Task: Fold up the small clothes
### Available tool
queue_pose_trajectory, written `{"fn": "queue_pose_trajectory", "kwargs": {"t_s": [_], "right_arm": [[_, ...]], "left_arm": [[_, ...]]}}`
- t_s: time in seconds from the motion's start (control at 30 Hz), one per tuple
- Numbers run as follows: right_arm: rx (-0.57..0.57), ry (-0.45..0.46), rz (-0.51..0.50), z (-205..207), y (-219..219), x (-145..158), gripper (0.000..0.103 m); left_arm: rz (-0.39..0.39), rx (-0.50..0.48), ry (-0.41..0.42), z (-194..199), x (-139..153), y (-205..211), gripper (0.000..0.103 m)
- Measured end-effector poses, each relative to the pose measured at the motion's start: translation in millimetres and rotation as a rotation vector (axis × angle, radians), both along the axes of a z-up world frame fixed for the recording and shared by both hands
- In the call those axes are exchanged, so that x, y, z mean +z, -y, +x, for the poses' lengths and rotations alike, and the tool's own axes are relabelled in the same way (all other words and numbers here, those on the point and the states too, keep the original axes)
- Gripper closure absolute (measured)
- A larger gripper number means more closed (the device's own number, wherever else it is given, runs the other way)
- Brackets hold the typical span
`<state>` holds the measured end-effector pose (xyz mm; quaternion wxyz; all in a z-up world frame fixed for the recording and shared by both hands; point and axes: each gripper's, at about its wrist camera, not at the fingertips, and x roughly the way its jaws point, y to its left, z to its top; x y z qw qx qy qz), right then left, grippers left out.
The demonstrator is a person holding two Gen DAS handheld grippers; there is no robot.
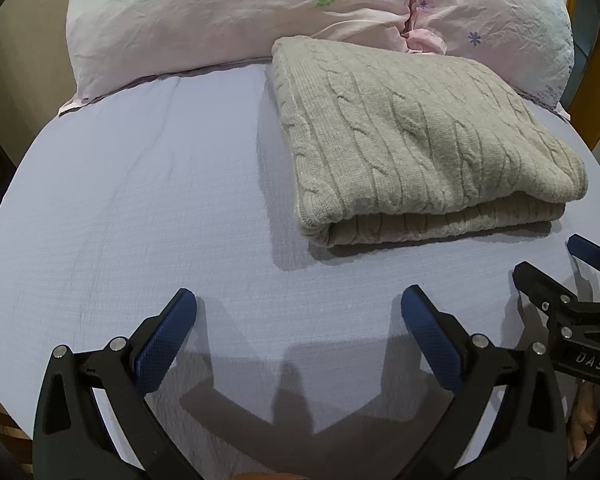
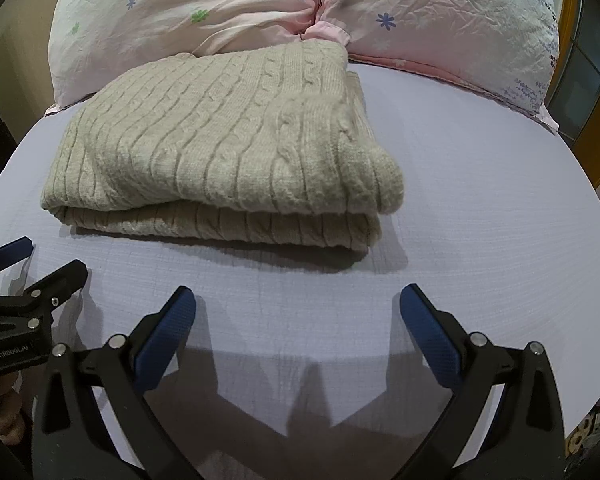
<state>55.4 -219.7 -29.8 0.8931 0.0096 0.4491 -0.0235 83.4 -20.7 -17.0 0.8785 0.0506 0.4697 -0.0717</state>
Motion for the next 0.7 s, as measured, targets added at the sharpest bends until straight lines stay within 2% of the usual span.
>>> {"fn": "queue_pose_trajectory", "kwargs": {"t_s": [0.7], "right_arm": [[0.003, 0.0, 0.0, 0.2, 1.0, 0.2, 0.002]], "left_arm": [[0.001, 0.0, -0.002, -0.4, 0.0, -0.4, 0.001]]}}
